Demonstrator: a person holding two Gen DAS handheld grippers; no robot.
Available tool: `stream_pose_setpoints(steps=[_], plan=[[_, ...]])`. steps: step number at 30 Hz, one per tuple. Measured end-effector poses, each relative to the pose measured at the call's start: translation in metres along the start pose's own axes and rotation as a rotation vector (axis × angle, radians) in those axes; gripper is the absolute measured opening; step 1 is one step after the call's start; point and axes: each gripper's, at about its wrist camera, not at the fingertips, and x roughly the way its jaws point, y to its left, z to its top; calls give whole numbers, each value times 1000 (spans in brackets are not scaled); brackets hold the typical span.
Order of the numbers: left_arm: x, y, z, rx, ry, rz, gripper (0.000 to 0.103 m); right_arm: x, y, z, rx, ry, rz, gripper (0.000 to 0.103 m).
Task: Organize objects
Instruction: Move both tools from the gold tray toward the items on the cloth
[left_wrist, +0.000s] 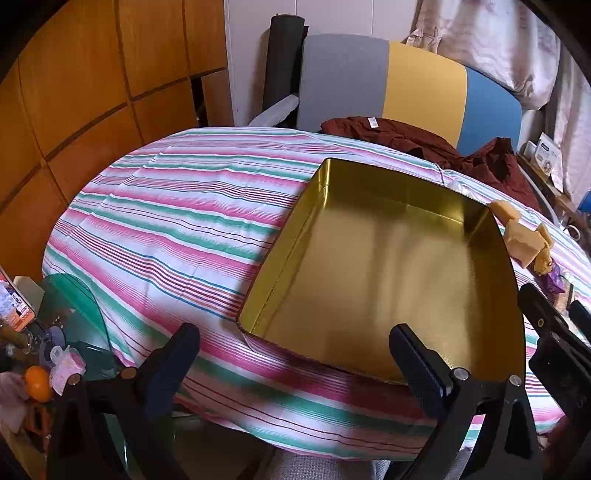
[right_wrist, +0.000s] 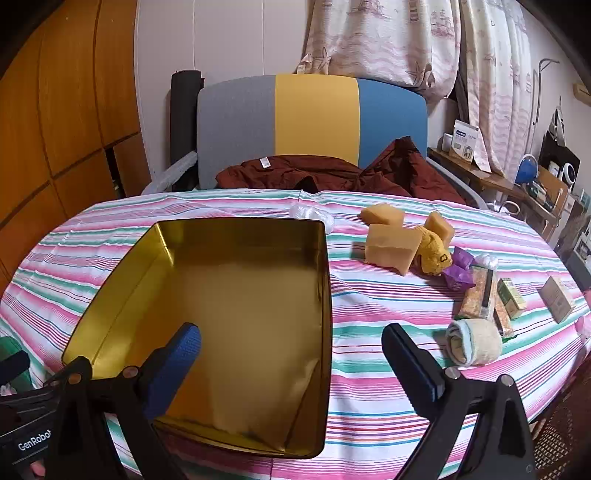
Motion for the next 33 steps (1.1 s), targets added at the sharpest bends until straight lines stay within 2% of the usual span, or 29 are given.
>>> stream_pose_setpoints(steps=[6,12,17,23,33], plan=[[-1,0,-1,2,-10,-28,103,-2,1,-1,6,-14,9,100],[-2,1,0,-7,-37,-11,103,-2,-2,-1,16,-19,18,100],[4,4,-2,-31,-14,-31,103,-2,-2,-1,12,-16,12,100],[8,5,-2,-34,-4,8,103,-5,-3,0,5,-29,4,101],[4,-2,-4,1,-20,20,103,-7,-6,0,-4,-29,6,101]])
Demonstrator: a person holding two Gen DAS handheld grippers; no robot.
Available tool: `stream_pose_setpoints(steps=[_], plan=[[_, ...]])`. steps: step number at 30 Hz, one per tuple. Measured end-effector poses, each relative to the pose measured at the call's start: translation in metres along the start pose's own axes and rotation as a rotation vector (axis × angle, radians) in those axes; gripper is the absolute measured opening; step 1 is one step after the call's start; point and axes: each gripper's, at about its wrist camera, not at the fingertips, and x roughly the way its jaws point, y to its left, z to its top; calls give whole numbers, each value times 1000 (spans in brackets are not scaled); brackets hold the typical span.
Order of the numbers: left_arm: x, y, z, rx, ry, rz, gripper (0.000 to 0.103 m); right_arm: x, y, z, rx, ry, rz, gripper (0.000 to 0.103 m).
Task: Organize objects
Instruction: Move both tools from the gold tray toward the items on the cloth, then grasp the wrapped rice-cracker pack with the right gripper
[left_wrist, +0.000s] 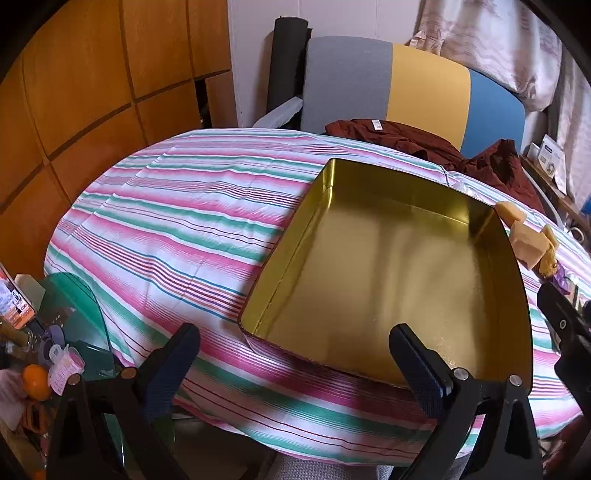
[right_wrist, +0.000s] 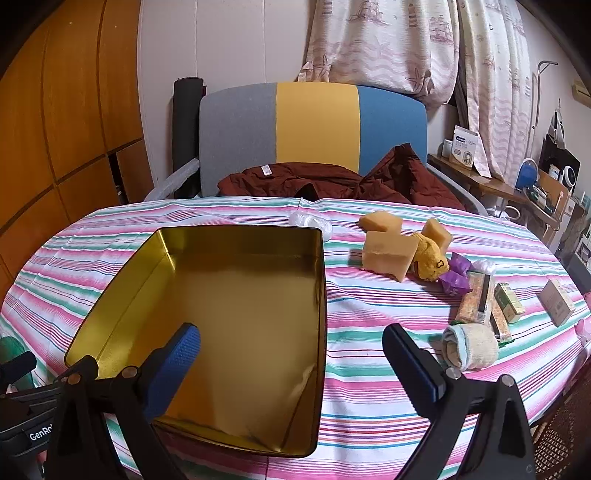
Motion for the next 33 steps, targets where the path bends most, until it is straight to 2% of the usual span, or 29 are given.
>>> stream_pose_setpoints(steps=[8,11,16,24,26,28,33], plan=[[1,-10,-5,28,16,-55,103,-10,-28,3,13,-56,9,103],[1,-16,-8,56,19,-56,103,-9,-47,2,35,-40,11,103],[-1,-25,-12,82,19,-70,103,-8,-87,-7,86,-9,-35,103],[-5,-34,-22,62,67,-265,103,-12,-159,-23,142,8,-177,103],[-10,-42,-26,88,54,-265,103,-12,-180,-29,174,16,-205,100],[-15,-53,-29,139,34,-246,103,-9,-200,-34,204,31,-217,94],[-23,-70,-35,202,6,-278,103,19,-226,-43,221,97,-169,83]])
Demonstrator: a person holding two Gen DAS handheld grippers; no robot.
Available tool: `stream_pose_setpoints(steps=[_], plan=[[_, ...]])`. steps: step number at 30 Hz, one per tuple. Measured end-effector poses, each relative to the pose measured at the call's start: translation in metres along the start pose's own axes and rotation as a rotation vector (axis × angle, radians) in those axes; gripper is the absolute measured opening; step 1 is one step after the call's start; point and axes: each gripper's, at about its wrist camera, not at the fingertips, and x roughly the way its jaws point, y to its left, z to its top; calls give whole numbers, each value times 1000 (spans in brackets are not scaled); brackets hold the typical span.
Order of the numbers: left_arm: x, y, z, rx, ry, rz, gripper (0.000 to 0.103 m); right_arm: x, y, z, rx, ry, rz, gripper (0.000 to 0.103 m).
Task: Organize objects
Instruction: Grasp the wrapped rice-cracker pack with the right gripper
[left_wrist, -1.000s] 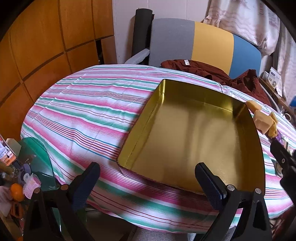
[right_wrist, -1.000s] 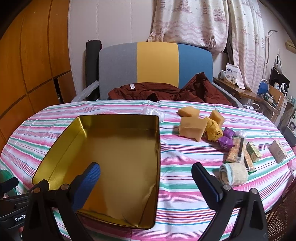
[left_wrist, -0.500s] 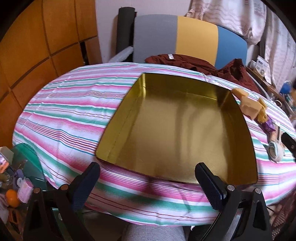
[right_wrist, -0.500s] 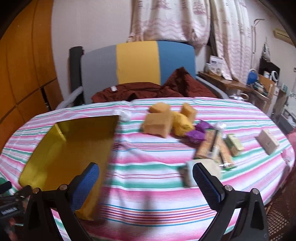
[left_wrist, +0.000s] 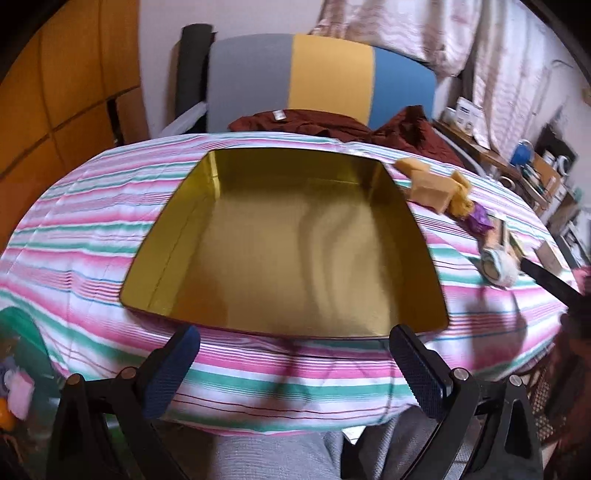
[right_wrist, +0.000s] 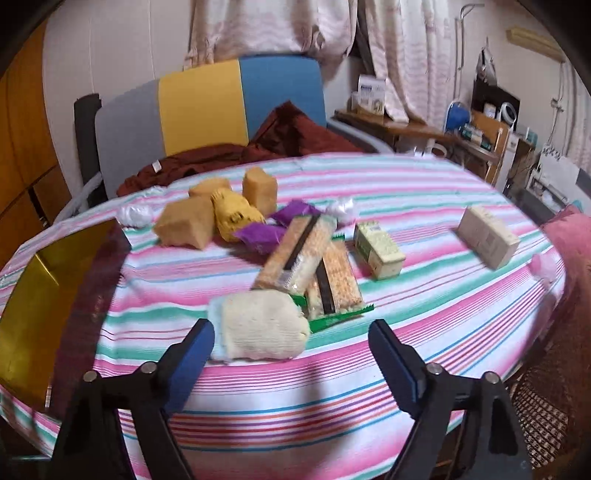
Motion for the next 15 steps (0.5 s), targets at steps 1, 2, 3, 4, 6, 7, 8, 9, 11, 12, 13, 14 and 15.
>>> stream_pose_setpoints(steps=[1,2,3,4,6,7,8,9,11,12,13,14,15], plan=[[0,-3,0,6,0,-15,103,8,-1,0,16,15,30,83],[0,-4,-1,8,1,-25,103,15,-3,0,31,25,66,83],[1,-4,-1,6,2,-38,103,20,-3,0,35,32,82,82],[-1,-5,-3,3,1,-48,103,24,-2,0,34,35,94,81],[-1,-9,-4,-6,1,-65,103,31,6,-2,20,39,142,79],[-2,-11,-5,-8,-1,-67,103,32,12,-3,12,44,166,79],[-3,-13,-6,-6,-9,-63,103,32,17,-4,2,38,174,79],[-5,-17,-7,-1,-19,-57,103,31,25,-5,-14,34,197,79],[-9,-26,-9,13,-37,-49,103,29,30,-6,-18,41,244,79],[-10,-28,-9,18,-42,-49,103,27,33,-6,-26,47,271,79],[-11,-32,-10,26,-48,-53,103,25,35,-6,-37,46,288,79],[-12,-36,-11,33,-52,-66,103,20,34,-6,-44,28,300,79],[-12,-41,-11,38,-53,-84,103,13,29,-4,-35,-9,298,79]])
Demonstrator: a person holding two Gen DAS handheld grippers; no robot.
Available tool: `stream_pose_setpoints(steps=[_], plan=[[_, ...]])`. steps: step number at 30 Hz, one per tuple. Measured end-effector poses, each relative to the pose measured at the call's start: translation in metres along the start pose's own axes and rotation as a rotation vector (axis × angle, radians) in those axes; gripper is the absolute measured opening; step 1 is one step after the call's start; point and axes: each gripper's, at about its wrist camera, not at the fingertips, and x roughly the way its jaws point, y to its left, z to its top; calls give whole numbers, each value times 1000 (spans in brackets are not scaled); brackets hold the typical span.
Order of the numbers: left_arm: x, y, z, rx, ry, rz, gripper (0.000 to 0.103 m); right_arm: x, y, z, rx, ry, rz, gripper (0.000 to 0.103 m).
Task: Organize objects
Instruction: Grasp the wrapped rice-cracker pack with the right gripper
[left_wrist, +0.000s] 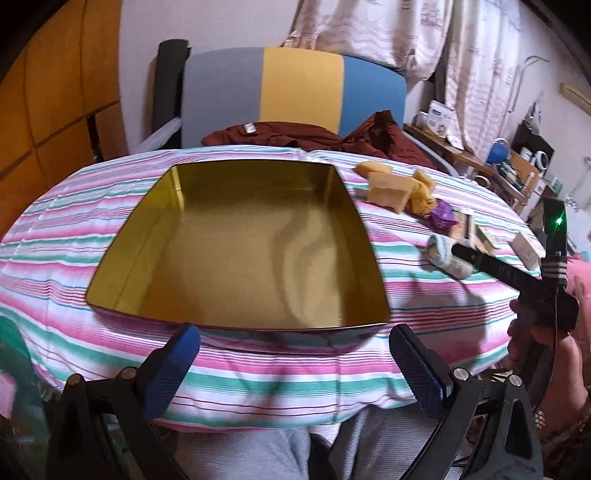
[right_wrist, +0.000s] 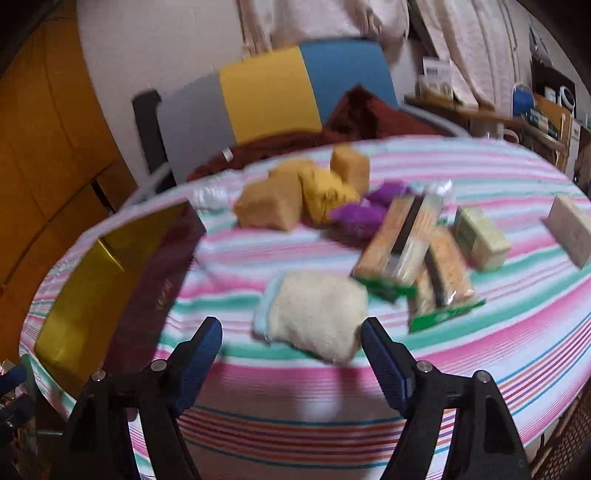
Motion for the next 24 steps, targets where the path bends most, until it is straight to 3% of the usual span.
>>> stream_pose_setpoints(steps=[4,6,7,10,17,20,21,24], plan=[[1,-10,1,-6,17,-58,103,-16,-38,14,108,-102,-129,79],[4,-13,1,-16,36,-84,103,-13,-56,19,149,-88,-180,77],[7,-16,1,-21,52,-99,103,-8,-64,21,154,-75,-199,71],[11,-22,1,-21,70,-119,103,11,-73,26,100,1,-268,64],[10,-37,1,20,76,-114,103,53,-80,26,-34,128,-297,64],[12,-46,4,49,79,-111,103,56,-88,25,6,112,-293,63],[12,-49,5,57,80,-113,103,56,-93,23,33,104,-297,56],[14,-59,11,87,75,-123,103,50,-97,18,45,80,-317,51]])
